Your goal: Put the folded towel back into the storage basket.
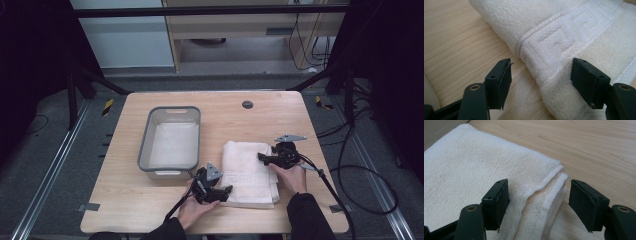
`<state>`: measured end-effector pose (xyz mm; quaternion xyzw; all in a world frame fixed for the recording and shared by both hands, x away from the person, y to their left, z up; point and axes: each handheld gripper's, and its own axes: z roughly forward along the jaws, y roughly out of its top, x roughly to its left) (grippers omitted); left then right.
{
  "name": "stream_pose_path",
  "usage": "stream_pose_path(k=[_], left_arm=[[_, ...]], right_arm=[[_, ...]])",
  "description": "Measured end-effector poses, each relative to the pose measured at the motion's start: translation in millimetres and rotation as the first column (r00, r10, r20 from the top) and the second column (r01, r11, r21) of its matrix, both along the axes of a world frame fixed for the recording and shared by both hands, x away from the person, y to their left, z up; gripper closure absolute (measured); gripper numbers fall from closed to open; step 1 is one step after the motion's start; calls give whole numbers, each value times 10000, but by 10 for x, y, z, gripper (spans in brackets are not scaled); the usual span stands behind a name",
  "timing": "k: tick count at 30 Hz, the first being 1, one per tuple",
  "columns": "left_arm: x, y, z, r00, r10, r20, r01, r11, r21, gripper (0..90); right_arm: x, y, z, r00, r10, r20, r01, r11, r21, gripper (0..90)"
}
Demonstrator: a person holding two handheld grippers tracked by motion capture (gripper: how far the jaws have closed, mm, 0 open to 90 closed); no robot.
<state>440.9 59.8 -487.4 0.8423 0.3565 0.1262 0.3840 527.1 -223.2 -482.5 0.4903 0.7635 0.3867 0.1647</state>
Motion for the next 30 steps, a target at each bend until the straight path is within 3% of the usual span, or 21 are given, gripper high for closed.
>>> stream_pose_path(k=[17,22,25,30], left_arm=[[74,-3,-79,9981,-122,-602,102,9994,-321,346],[88,-5,-91,9971,-175,-738,145,9991,-405,355],[108,2,-95,9945,-264,-1017,204,9980,-596,382],[127,5,-87,9902,-458,-1322,373,9971,-660,443]], right_arm=[[42,29,-95,9982,-93,-594,113,9993,345,356],[53,28,-117,9964,-156,-839,206,9980,594,379],[60,22,-122,9952,-100,-971,177,9967,792,410],[74,-5,-142,9902,-59,-1398,254,9901,1382,465]])
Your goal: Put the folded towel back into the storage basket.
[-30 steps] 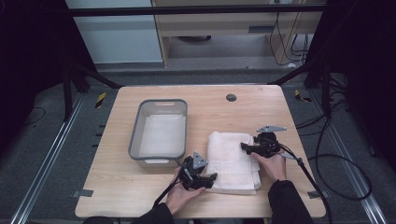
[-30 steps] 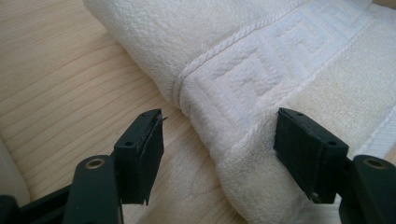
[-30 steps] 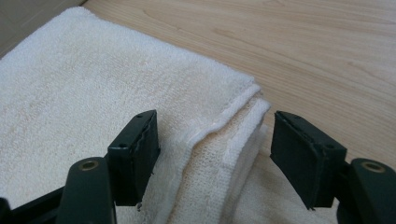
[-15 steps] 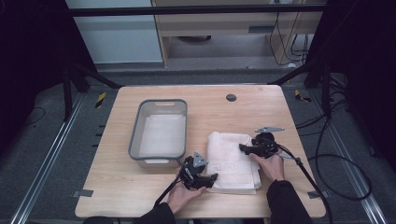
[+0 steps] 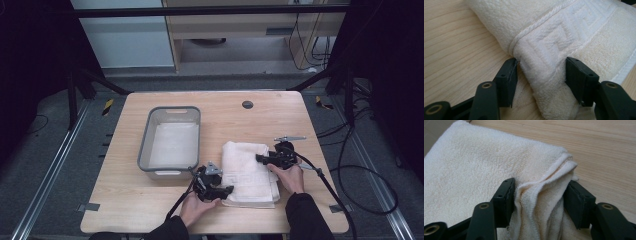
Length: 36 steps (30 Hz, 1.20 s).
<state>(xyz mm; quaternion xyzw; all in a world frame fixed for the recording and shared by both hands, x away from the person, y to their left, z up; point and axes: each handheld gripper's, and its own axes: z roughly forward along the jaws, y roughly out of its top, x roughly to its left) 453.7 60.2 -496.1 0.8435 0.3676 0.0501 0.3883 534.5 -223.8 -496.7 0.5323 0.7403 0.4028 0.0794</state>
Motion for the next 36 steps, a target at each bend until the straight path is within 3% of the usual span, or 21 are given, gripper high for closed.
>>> stream_pose_path(k=[8,18,25,36], left_arm=[[6,-16,15,9993,-263,-248,260,9996,-128,560],[-37,-22,34,9994,-343,-97,340,9991,-234,698],[-59,8,62,9992,-379,-109,371,9973,-626,729],[-122,60,239,9984,-463,319,497,9919,-1170,732]], right_arm=[[2,4,6,9995,90,-299,-78,9991,424,587],[-19,12,47,9998,58,-194,-47,9982,596,679],[-79,15,187,9997,120,211,-131,9986,520,687],[-212,-24,440,9961,114,880,-174,9975,685,688]])
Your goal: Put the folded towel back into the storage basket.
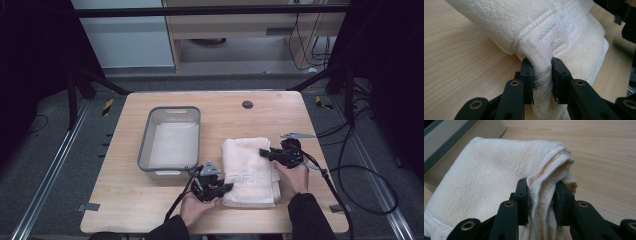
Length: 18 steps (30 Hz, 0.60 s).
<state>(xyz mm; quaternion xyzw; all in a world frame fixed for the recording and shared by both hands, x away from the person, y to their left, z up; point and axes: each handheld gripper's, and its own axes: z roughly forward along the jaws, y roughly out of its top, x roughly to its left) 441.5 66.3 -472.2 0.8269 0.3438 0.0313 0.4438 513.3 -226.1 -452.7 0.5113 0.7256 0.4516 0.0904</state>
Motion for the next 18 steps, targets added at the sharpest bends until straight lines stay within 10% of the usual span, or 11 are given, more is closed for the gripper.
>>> stream_pose_path(k=[18], left_arm=[[-75,82,298,9972,-7,745,36,9992,-391,735]], right_arm=[[-124,10,313,9958,-80,916,57,9997,256,688]])
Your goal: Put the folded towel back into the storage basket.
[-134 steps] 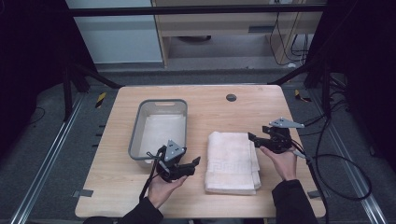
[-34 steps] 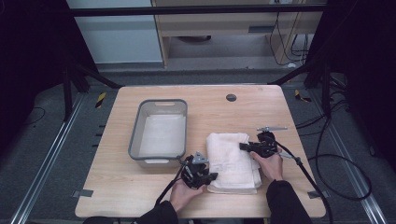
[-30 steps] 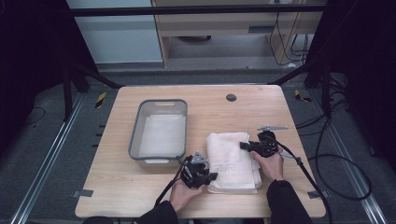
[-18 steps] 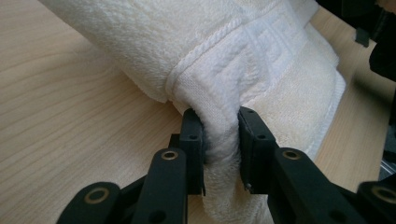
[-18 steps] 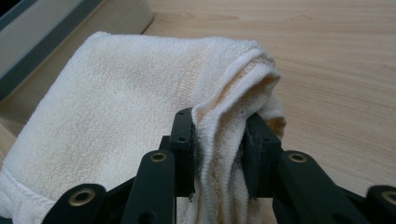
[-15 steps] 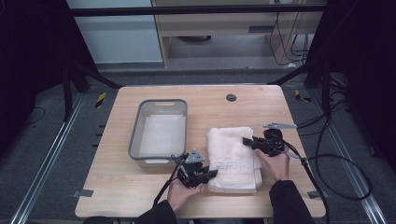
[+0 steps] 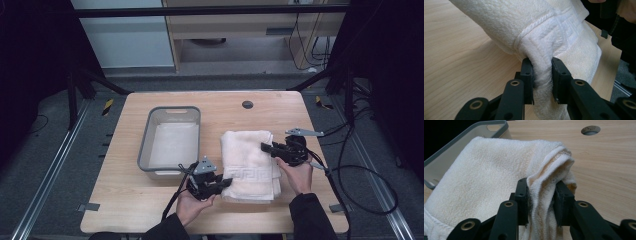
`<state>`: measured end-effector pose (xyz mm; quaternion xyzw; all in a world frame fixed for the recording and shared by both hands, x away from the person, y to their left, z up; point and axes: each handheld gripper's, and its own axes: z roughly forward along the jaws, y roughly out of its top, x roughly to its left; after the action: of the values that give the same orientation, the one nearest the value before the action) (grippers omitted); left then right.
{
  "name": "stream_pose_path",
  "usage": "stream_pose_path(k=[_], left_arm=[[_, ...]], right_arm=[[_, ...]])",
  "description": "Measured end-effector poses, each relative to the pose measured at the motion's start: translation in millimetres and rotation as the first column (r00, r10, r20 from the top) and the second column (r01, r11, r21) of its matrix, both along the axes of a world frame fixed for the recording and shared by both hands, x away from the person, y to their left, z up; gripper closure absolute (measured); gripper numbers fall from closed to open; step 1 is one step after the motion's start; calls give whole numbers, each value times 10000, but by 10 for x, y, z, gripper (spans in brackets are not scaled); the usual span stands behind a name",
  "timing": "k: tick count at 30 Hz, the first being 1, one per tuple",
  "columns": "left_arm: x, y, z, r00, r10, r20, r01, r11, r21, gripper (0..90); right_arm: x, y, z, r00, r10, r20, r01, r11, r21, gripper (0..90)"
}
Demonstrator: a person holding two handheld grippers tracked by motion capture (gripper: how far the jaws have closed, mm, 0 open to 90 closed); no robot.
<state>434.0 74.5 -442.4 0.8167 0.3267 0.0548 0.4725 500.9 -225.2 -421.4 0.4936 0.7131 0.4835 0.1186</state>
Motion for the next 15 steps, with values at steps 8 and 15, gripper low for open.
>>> stream_pose_path(k=[8,15], left_arm=[[-19,34,98,9997,27,257,-22,9998,-197,735],[-43,58,189,9984,75,556,-60,9996,-267,735]], right_arm=[[-43,11,122,9993,-39,376,36,10000,63,688],[-82,23,221,9976,-81,690,71,9999,149,688]])
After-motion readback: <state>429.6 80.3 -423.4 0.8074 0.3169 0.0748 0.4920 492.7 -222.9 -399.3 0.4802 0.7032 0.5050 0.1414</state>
